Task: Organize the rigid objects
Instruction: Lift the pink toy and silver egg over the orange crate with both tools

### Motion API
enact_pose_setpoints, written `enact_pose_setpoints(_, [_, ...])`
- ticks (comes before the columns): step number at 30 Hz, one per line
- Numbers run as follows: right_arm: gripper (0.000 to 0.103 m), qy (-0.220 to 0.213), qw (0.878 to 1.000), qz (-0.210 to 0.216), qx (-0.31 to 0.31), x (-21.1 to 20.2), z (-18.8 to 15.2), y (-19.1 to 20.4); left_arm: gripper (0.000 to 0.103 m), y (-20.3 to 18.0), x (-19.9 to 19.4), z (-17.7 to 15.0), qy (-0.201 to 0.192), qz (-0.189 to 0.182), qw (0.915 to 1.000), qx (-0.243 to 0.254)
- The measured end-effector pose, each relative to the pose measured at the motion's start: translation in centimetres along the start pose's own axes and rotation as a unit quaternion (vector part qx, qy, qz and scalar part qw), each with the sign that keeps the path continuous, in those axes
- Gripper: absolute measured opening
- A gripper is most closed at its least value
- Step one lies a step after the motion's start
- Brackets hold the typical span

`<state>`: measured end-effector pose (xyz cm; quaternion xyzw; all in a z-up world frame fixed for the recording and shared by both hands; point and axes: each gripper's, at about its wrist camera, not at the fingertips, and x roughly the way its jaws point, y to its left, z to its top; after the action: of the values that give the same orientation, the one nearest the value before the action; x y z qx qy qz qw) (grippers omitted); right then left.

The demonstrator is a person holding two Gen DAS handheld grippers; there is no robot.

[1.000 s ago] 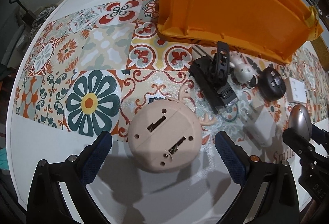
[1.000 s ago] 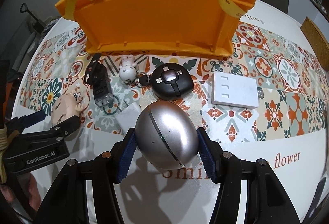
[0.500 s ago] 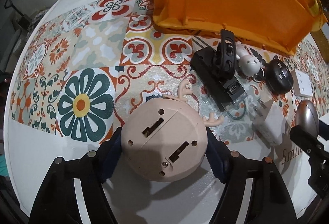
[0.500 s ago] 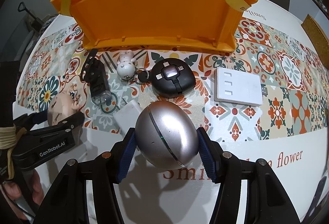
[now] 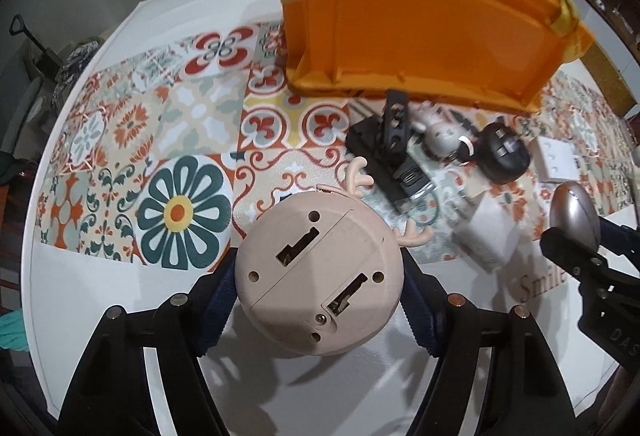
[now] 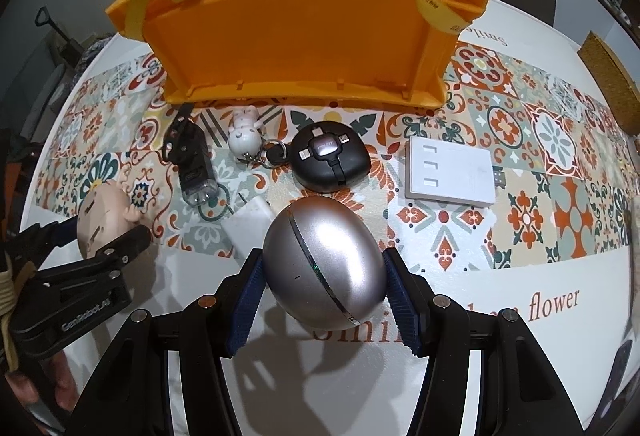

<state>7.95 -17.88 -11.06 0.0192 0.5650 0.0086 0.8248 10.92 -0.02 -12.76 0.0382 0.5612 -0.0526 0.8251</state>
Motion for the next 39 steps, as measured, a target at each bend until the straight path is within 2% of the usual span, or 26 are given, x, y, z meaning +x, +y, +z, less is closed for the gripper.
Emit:
enact_pose_setpoints(16, [0.058, -0.079, 0.997, -0.001, 0.000, -5.9, 0.7, 0.1, 0.074, -1.7, -7.2, 1.3, -0.078, -0.021, 0.9966, 0.014])
enact_pose_setpoints(22, [0.058, -0.105, 0.994, 0.002, 0.004, -7.6, 1.3, 0.0, 0.074, -2.0, -9.3, 2.5, -0.109, -0.017, 0.9936, 0.023])
enact_pose_setpoints(32, [0.058, -0.131, 0.991, 0.001, 0.003, -9.4, 3.2, 0.0, 0.074, -2.1, -11.0, 4.8, -0.136, -0.036, 0.9898, 0.026])
enact_pose_setpoints(39, [0.058, -0.141, 0.990, 0.020, 0.013, -10.2, 5.3, -0.4, 0.074, -1.8, -11.8, 7.2, -0.147, -0.046, 0.9878, 0.024])
